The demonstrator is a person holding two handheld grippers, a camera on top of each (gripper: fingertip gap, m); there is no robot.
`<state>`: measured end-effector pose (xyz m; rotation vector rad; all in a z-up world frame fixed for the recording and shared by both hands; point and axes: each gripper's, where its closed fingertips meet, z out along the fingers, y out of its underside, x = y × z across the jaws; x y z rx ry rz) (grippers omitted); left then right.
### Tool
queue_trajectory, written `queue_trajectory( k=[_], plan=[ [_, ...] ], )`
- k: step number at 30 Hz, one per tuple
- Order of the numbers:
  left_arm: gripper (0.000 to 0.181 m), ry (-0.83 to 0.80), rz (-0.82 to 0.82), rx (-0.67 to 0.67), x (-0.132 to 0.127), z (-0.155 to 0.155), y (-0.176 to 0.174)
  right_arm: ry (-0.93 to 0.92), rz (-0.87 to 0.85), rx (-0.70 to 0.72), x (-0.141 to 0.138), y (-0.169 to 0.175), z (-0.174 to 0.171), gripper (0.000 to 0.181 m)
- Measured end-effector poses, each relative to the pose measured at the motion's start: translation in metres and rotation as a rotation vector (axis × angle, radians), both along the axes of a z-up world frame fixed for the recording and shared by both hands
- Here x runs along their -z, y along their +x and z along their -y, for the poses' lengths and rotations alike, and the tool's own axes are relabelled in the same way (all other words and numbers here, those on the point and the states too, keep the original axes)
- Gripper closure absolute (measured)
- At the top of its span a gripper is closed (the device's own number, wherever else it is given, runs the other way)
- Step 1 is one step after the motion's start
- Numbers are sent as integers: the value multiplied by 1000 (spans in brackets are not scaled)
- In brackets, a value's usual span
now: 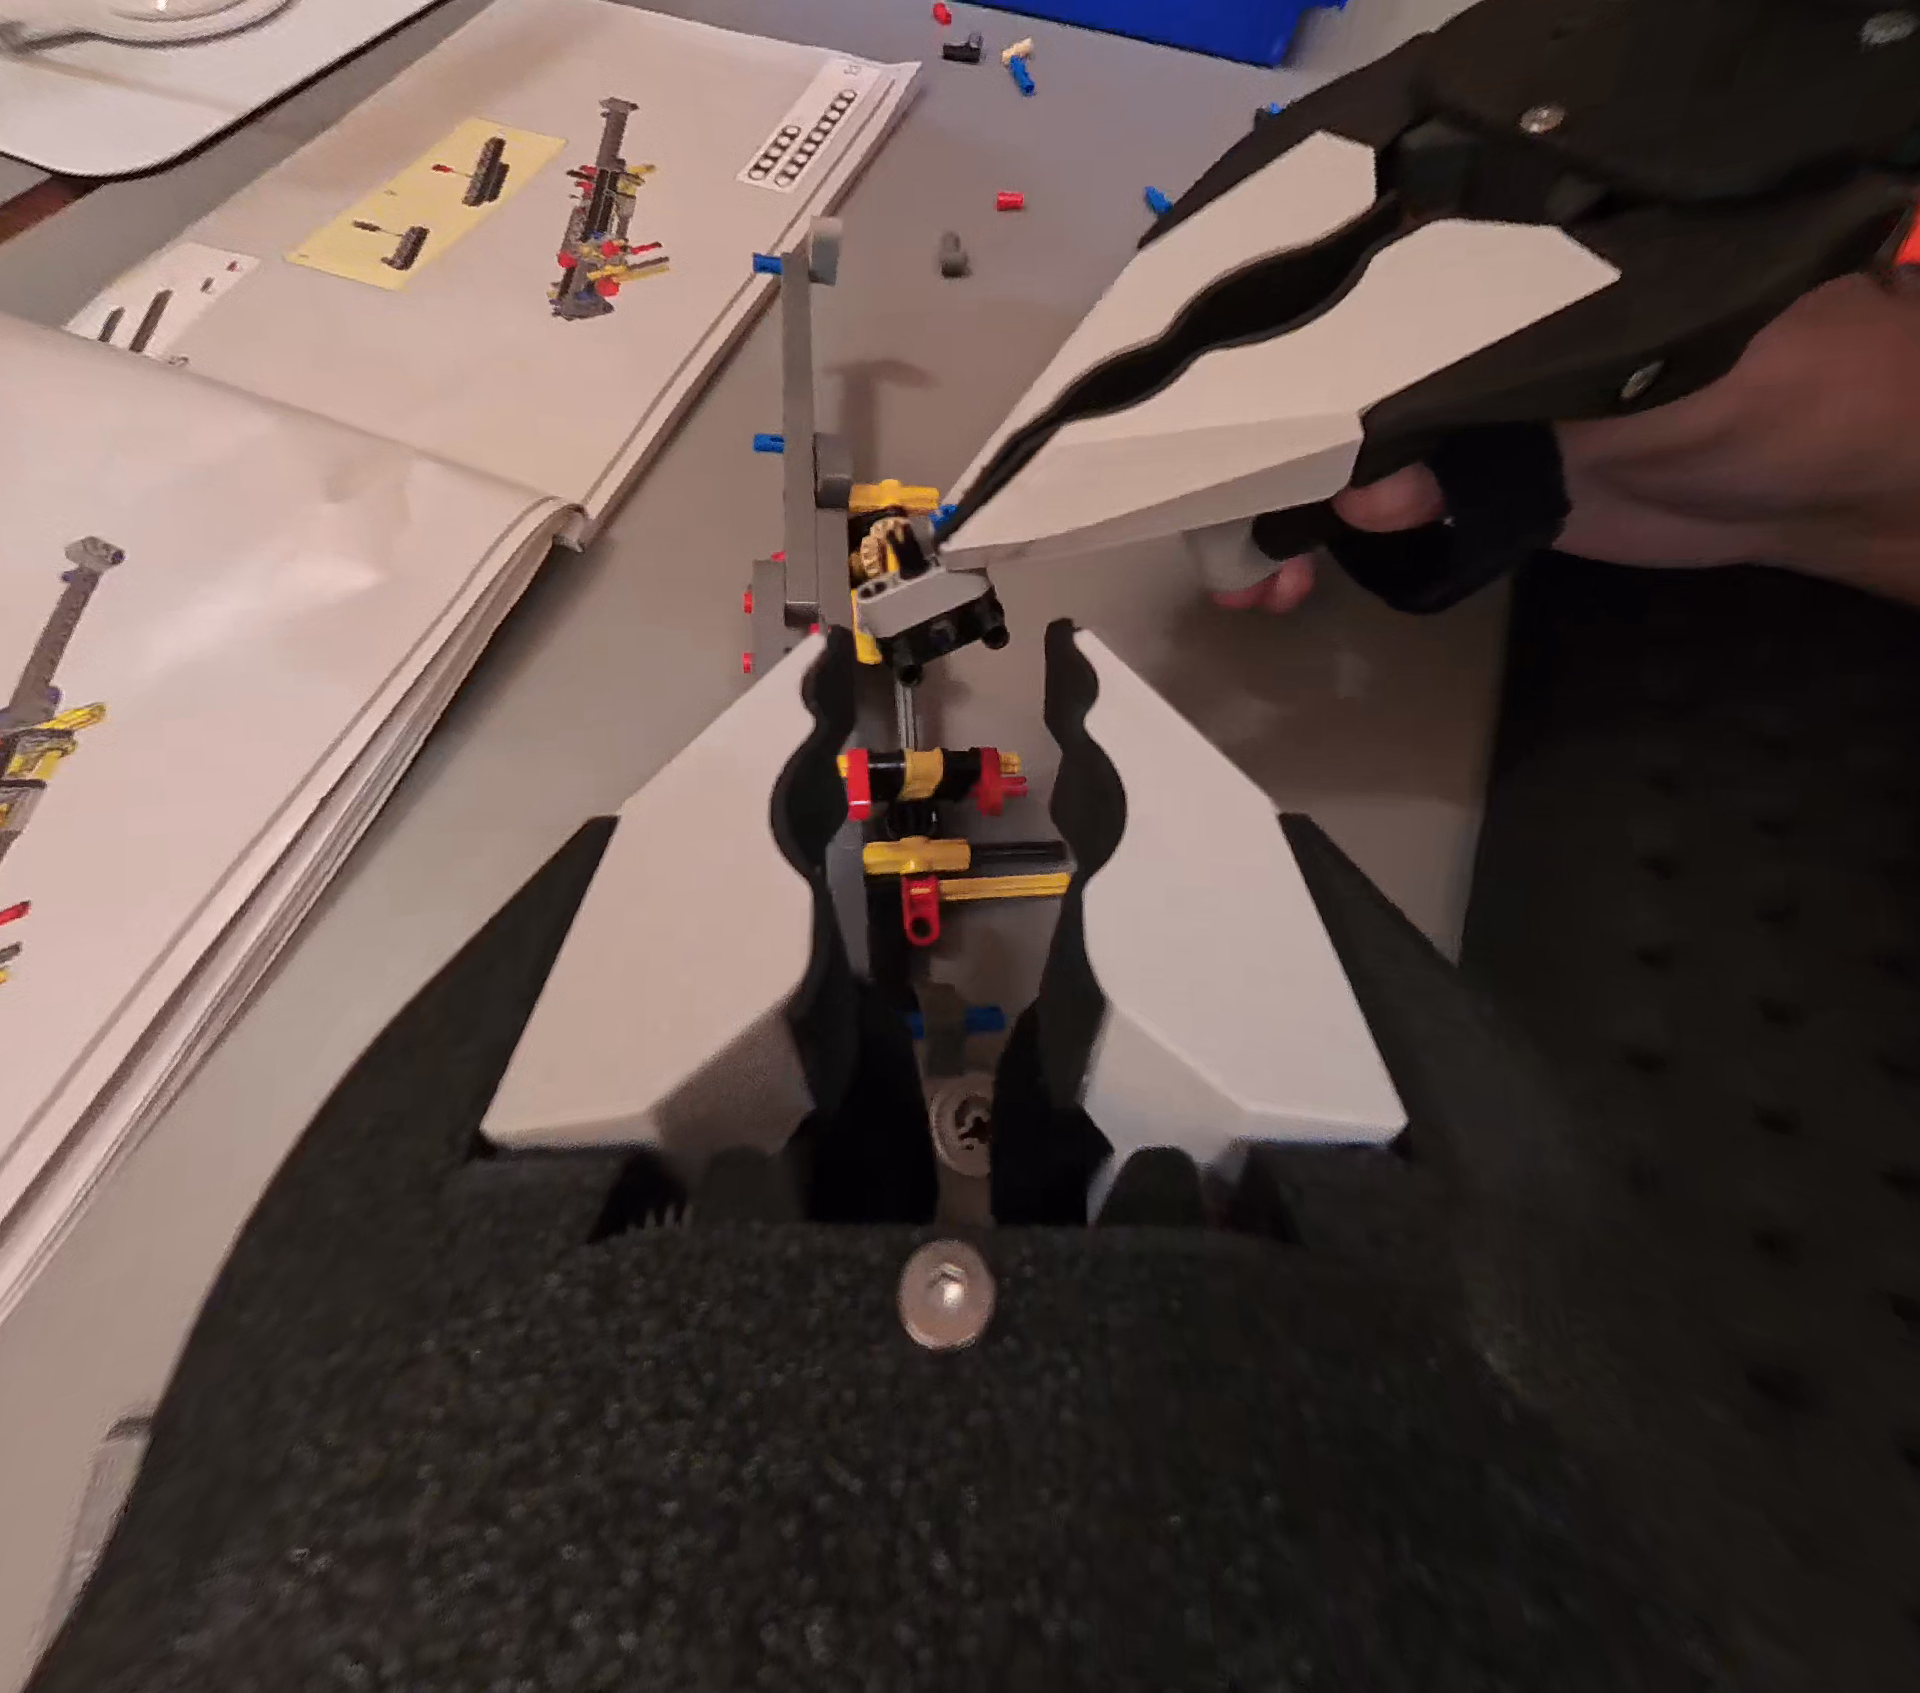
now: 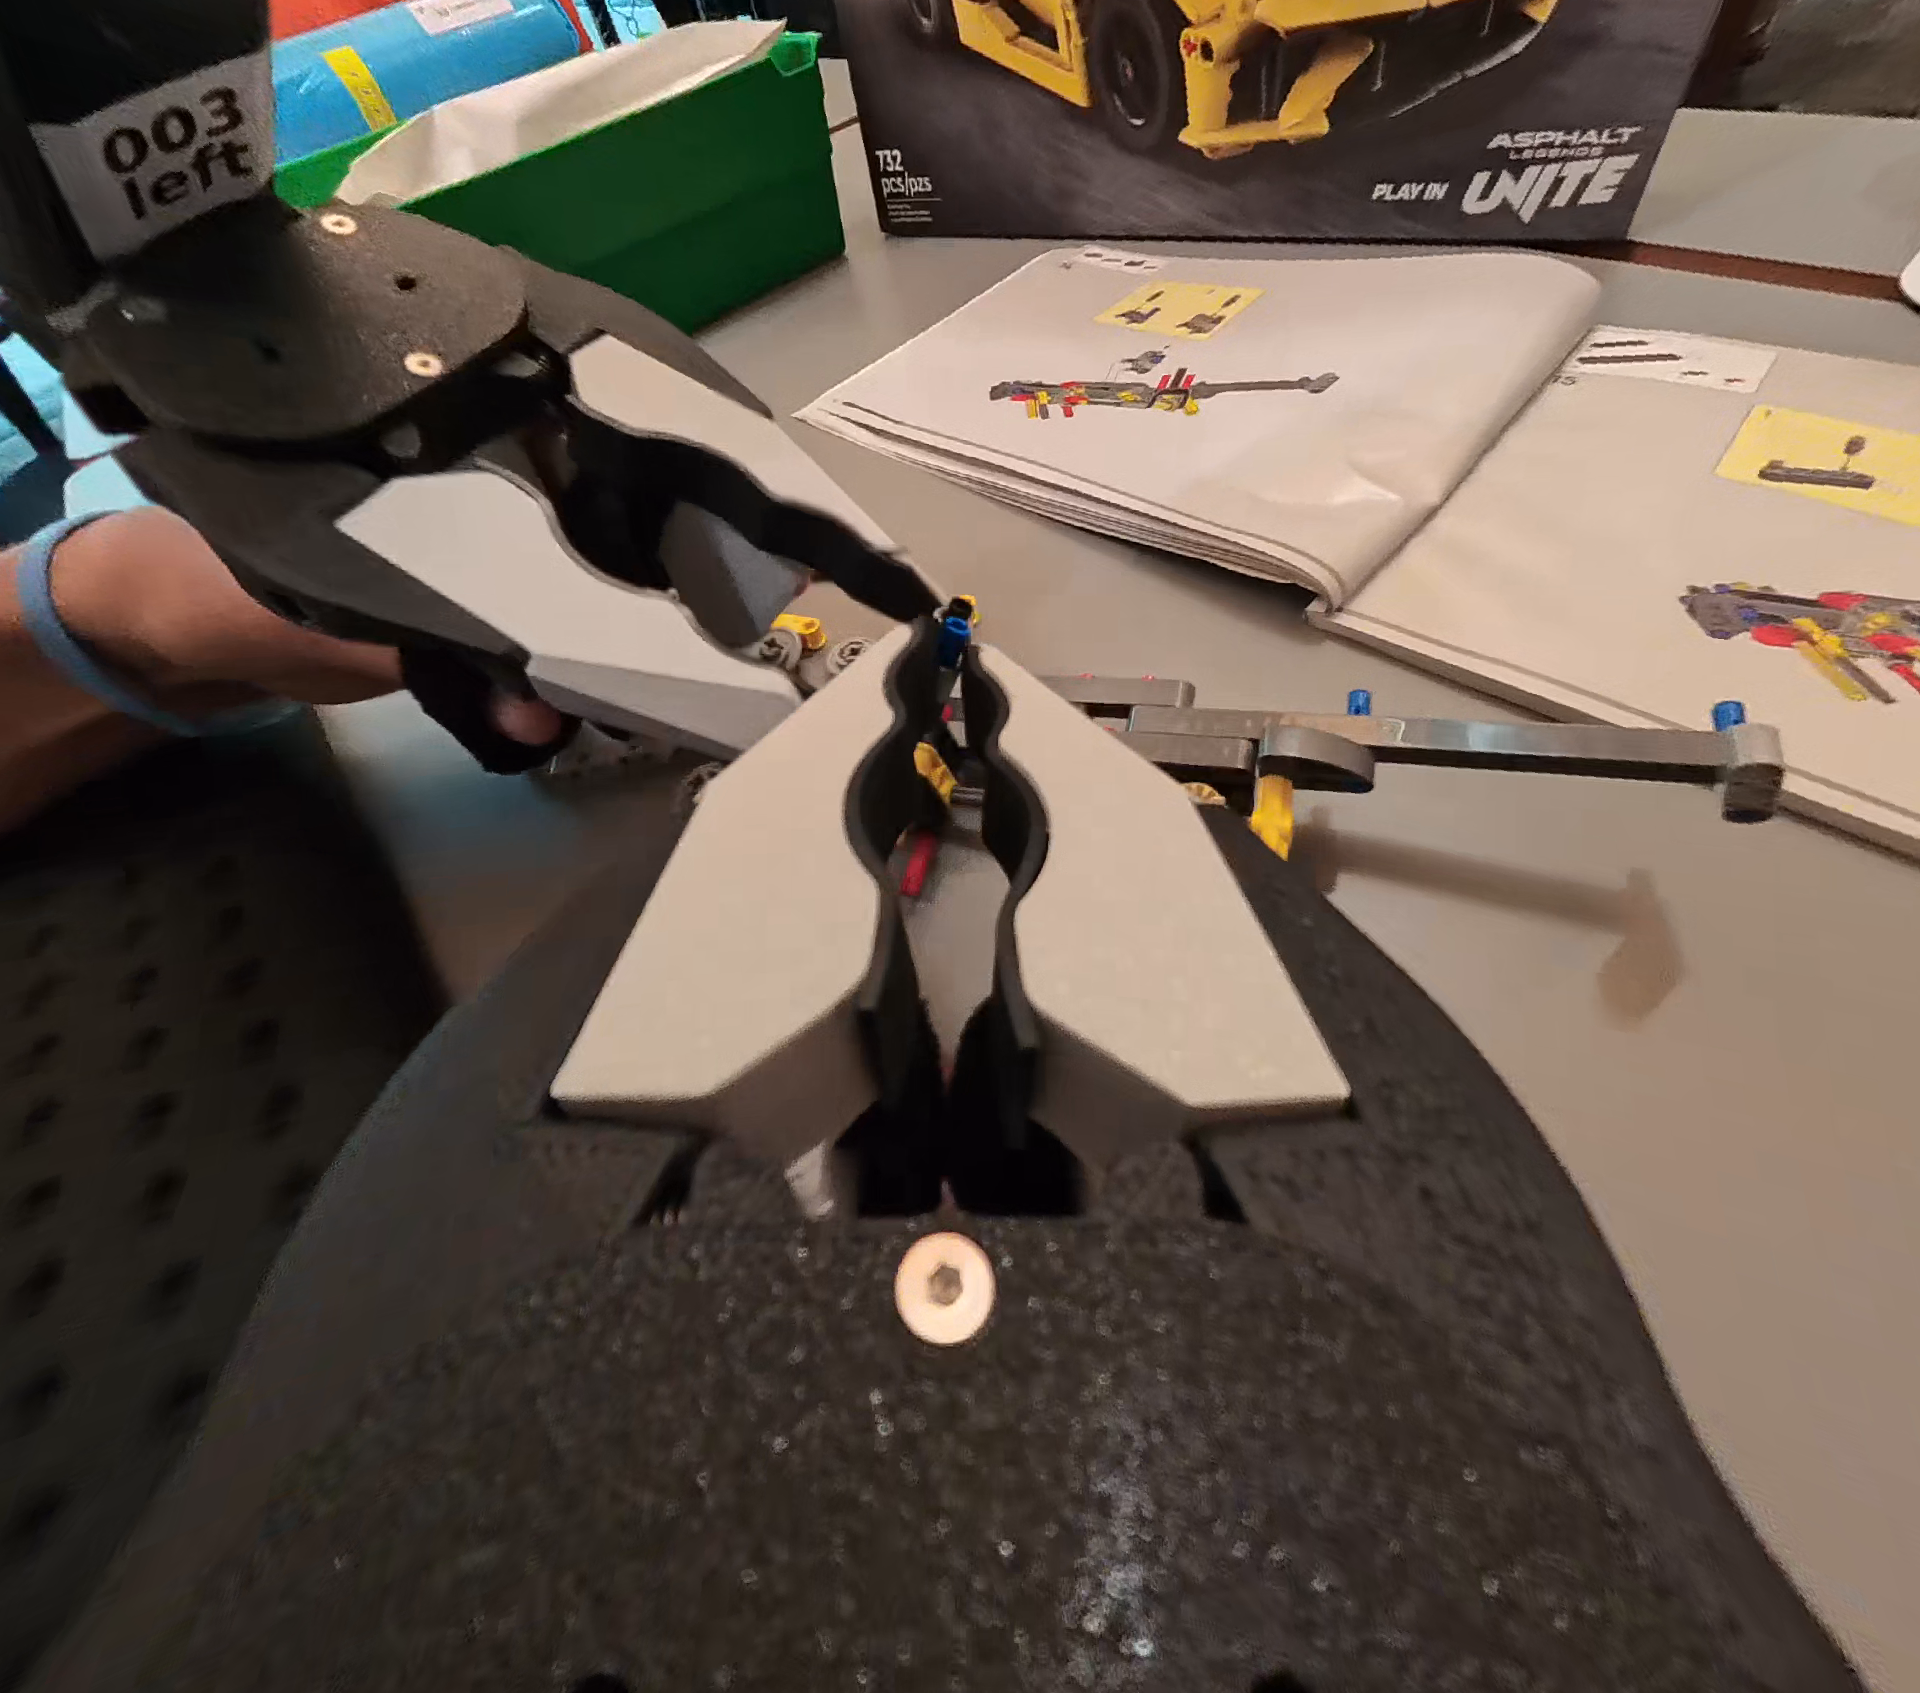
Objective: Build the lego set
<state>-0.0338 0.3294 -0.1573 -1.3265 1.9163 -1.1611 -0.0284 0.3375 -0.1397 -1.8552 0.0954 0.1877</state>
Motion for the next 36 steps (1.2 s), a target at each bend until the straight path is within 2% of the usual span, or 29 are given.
queue_trajectory(
  k=[3,7,12,15,18,22,25,27,29,32,36],
  plan=[
    [158,39,-6,0,3,1,0,29,-19,-27,-6,-6,1,178],
    [159,117,43,9,-1,-2,-3,27,-79,-60,-7,-10,2,179],
    [160,455,89,66,12,-7,-6,-141,-218,-171,8,-17,8,174],
    [160,601,152,106,10,-5,-8,-224,-170,-242,12,-19,9,170],
    [160,662,187,125,8,-2,-10,-297,-104,-319,17,-27,9,171],
    [160,738,205,141,10,-2,-11,-309,-76,-336,17,-29,5,174],
    [160,707,187,118,11,-3,-12,-305,-81,-321,18,-29,5,175],
    [151,602,120,40,12,-12,-12,-294,-44,-253,20,-18,5,175],
    [146,453,40,-26,15,-23,-15,-326,67,-121,29,8,7,175],
    [145,274,-59,-17,25,-23,-23,-380,88,-45,43,12,8,175],
    [146,352,-89,28,34,-22,-21,-438,198,20,50,10,1,175]
  ],
)
